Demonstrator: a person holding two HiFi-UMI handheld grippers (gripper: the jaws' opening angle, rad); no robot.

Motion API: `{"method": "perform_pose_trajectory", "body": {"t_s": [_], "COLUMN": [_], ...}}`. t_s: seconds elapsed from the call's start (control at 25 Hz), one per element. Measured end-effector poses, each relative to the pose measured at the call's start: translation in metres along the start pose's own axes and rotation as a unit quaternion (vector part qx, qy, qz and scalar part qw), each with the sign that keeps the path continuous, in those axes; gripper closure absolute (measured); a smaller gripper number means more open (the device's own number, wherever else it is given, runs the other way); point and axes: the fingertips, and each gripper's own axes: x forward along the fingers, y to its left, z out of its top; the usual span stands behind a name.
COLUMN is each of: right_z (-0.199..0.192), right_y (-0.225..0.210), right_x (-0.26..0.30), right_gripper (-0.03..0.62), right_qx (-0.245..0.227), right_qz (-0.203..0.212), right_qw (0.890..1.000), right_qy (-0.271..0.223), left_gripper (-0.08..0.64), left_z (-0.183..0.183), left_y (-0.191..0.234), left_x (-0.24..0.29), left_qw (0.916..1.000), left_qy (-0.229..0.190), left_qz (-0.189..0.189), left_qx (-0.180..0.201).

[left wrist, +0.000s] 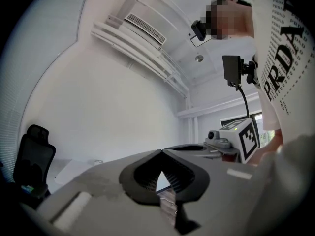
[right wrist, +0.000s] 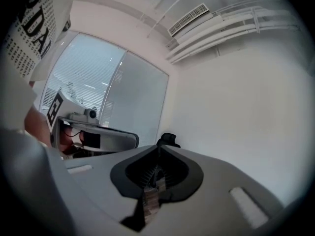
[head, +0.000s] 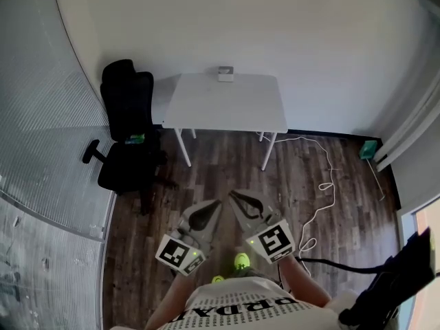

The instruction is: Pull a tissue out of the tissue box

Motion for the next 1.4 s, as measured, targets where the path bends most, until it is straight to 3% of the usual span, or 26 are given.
{"method": "perform_pose_trajectory", "body": {"t_s": [0.68, 1.04, 1.4], "right_z": [-0.042, -0.045, -0.053], "right_y": [-0.108, -0.138, -0.147], "right_x": [0.013, 0.009, 0.045], "right_gripper": [0.583, 0.583, 0.583], "right_qx": [0.005, 0.012, 0.024], "right_qz": [0.012, 0.008, 0.015], "right_qw": [1.0, 1.0, 1.0], "right_qy": [0.013, 0.007, 0.009], "left_gripper": [0.558, 0.558, 0.558], "left_z": [-0.021, -0.022, -0.03], "left_y": [0.031, 0.028, 0.065], "left_x": [0.106, 0.133, 0.14], "left_qw": [0.9998, 0.9997, 0.9993], "left_qy": [-0.003, -0.002, 0.009], "left_qz": [0.022, 0.022, 0.032], "left_qx": [-0.004, -0.004, -0.02]}}
